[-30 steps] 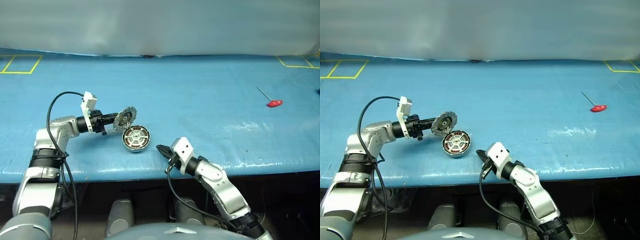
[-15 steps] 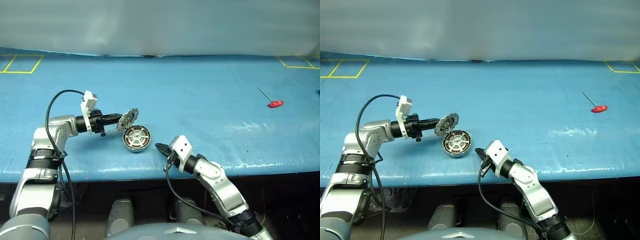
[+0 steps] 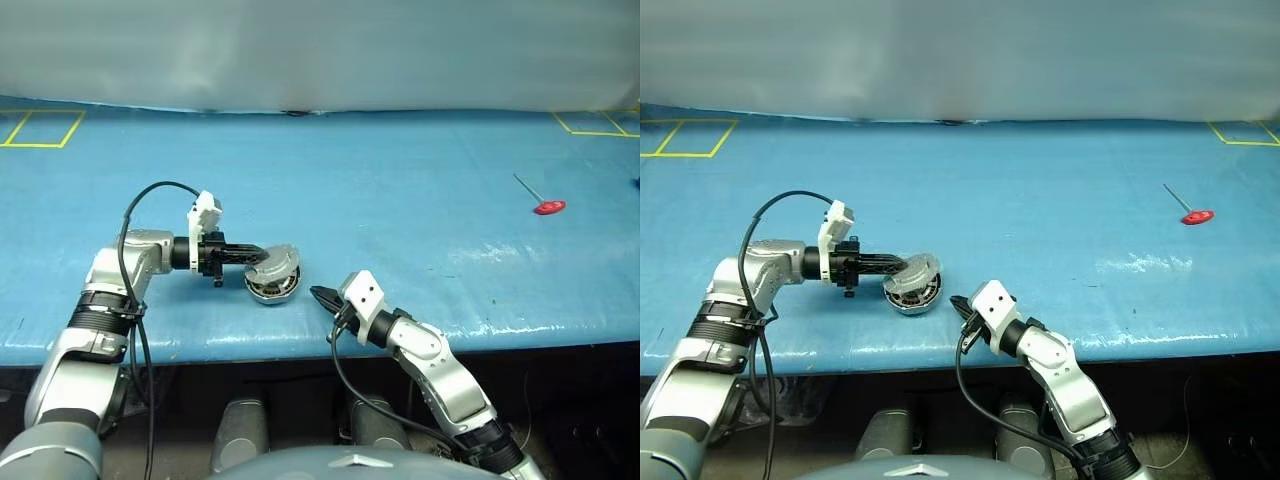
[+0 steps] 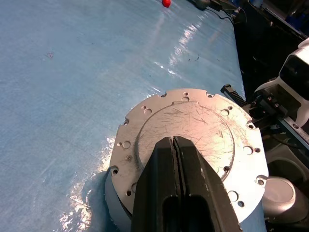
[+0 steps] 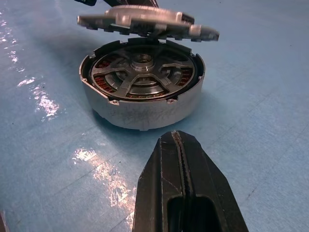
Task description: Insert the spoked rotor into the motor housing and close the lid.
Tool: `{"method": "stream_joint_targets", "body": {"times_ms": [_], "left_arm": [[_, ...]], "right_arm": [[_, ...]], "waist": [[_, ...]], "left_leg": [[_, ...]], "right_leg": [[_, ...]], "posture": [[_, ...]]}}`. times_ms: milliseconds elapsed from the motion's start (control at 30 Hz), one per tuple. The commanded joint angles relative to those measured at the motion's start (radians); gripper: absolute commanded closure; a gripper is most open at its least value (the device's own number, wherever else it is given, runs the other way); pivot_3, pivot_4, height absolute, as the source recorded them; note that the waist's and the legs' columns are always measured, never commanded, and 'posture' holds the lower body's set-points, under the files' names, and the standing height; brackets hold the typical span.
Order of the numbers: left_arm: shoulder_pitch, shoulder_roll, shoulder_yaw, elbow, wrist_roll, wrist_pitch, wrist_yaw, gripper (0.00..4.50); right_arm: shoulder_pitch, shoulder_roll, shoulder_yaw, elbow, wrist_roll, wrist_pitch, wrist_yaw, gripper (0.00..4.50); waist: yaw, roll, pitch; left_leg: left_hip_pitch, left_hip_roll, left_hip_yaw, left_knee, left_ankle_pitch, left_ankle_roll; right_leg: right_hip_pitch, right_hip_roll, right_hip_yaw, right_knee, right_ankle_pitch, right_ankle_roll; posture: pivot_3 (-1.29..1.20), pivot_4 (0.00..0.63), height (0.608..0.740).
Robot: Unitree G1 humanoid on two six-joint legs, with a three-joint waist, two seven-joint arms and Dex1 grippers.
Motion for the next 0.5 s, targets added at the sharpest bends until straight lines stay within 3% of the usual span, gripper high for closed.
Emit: {"method": "stream_joint_targets", "body": {"times_ms": [33,333,500], "left_arm": [[-0.007,0.008,-0.046,-0.025,0.027,0.009,-0.045,4.47],[0.034,0.026,-0.071,-0.063,0.054,0.009,-0.060,4.47],[0.097,0.037,0.025,-0.180,-0.018,0.015,-0.029,4.47]], "right_arm": [[0.001,0.012,-0.010,-0.019,0.004,-0.021,-0.009,4.50],[0.002,0.021,-0.016,-0.017,0.004,-0.020,-0.023,4.50],[-0.004,0.034,-0.054,-0.050,0.027,-0.006,-0.044,4.50]], "waist": [[0.000,0.000,0.000],[0.000,0.000,0.000],[-0.001,0.000,0.000]], "left_leg": [[0.000,0.000,0.000,0.000,0.000,0.000],[0.000,0.000,0.000,0.001,0.000,0.000],[0.000,0.000,0.000,0.001,0.000,0.000]], "right_leg": [[0.000,0.000,0.000,0.000,0.000,0.000],[0.000,0.000,0.000,0.000,0.000,0.000],[0.000,0.000,0.001,0.000,0.000,0.000]], "posture": [[0.00,0.150,0.740],[0.00,0.150,0.740],[0.00,0.150,0.740]]}}
